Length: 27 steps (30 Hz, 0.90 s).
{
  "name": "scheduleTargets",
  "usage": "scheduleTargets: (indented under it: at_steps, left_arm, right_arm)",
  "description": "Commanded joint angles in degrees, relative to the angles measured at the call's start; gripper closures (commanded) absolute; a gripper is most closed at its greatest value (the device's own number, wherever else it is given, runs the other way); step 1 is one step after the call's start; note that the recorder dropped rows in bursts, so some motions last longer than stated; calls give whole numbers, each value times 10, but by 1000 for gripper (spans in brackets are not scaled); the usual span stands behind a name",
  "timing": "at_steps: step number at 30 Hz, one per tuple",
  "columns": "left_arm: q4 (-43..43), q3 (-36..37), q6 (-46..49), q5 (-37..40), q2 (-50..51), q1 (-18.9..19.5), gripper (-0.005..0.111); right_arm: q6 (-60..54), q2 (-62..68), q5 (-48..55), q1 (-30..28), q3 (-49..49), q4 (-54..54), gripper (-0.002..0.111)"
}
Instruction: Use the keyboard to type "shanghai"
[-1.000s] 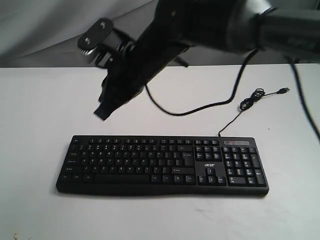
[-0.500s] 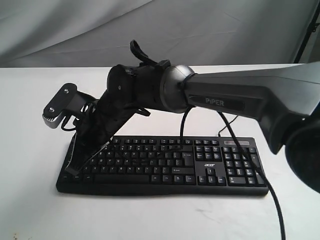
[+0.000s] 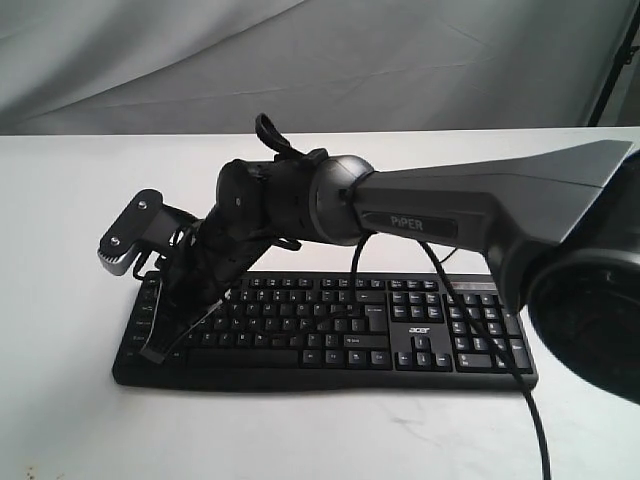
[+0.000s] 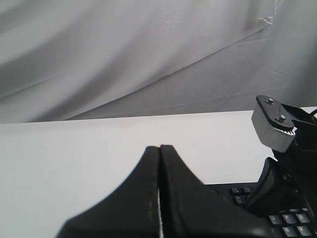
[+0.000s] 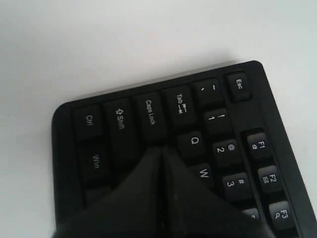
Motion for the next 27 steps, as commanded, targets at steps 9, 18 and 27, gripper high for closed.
scheduleTargets:
  at_steps: [9,18,27]
  left_arm:
    - [0,1,-2,-3,-1,-4,107]
    - [0,1,-2,-3,-1,-4,107]
    - [0,1,-2,-3,-1,-4,107]
  right_arm:
    - [11,8,-6,-7,-3,-11,108]
    - [12,14,-6,-11,-3,-12,108]
    - [12,17,-2,-11,-3,-12,108]
